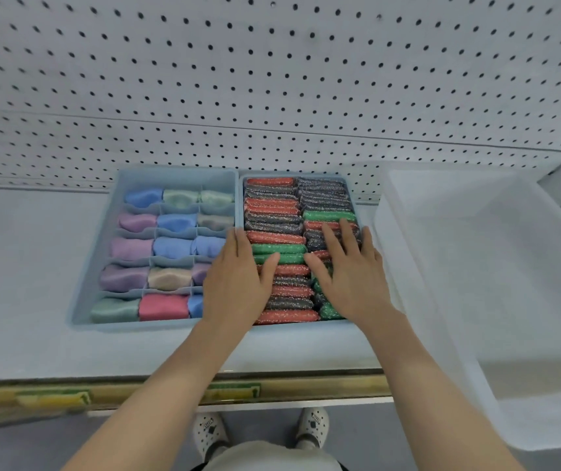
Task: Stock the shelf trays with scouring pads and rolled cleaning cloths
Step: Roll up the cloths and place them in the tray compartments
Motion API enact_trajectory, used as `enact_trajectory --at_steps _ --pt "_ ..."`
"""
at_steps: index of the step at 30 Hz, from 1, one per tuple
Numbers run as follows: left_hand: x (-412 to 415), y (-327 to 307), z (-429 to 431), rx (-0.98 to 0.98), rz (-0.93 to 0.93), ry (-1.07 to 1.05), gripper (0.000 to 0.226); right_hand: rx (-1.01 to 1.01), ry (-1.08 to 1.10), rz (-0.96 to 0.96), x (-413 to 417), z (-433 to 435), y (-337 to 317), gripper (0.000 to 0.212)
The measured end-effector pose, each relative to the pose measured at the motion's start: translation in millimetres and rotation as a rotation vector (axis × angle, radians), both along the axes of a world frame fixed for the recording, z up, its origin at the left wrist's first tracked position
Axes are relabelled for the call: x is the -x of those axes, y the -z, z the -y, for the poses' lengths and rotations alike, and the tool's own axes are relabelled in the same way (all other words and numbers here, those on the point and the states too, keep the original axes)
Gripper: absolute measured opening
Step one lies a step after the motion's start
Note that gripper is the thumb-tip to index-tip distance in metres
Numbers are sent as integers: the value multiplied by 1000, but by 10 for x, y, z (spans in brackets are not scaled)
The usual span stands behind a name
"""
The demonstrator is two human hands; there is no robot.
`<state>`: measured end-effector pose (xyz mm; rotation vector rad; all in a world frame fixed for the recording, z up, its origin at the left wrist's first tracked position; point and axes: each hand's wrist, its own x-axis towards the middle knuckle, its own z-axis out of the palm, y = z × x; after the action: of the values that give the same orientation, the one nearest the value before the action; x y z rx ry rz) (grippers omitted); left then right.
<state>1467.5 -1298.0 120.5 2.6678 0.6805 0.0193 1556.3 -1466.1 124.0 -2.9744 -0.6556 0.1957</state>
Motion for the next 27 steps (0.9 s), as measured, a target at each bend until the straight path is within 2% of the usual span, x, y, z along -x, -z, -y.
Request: enact_trajectory --at_steps 4,7,12,15,17,19,21,23,25,27 --pt "11 1 -187 52 98 43 58 4 57 15 80 -181 33 72" --pt "55 -10 -282 21 139 76 47 7 99 -5 54 -317 9 70" --pt "70 -18 -274 -27 103 85 51 22 108 -36 38 -357 18 70" --pt "64 -28 -300 -51 64 104 51 2 55 -153 17 -307 -109 70" --pt "20 -69 -305 -149 88 138 51 -106 11 -248 -28 -173 -369 68" --pt "-67 -224 -197 -169 196 196 55 -277 16 -187 -88 66 -696 65" --pt "-175 -443 79 -74 287 298 57 -376 45 -6 -188 420 -985 62" --pt "-280 -602 484 62 275 388 59 -415 119 114 -359 910 -1117 60" --pt "-386 -661 925 282 174 384 61 -353 258 120 -624 1516 -1066 62" --pt "-478 -630 1357 501 76 315 63 -205 389 40 -881 2113 -916 66"
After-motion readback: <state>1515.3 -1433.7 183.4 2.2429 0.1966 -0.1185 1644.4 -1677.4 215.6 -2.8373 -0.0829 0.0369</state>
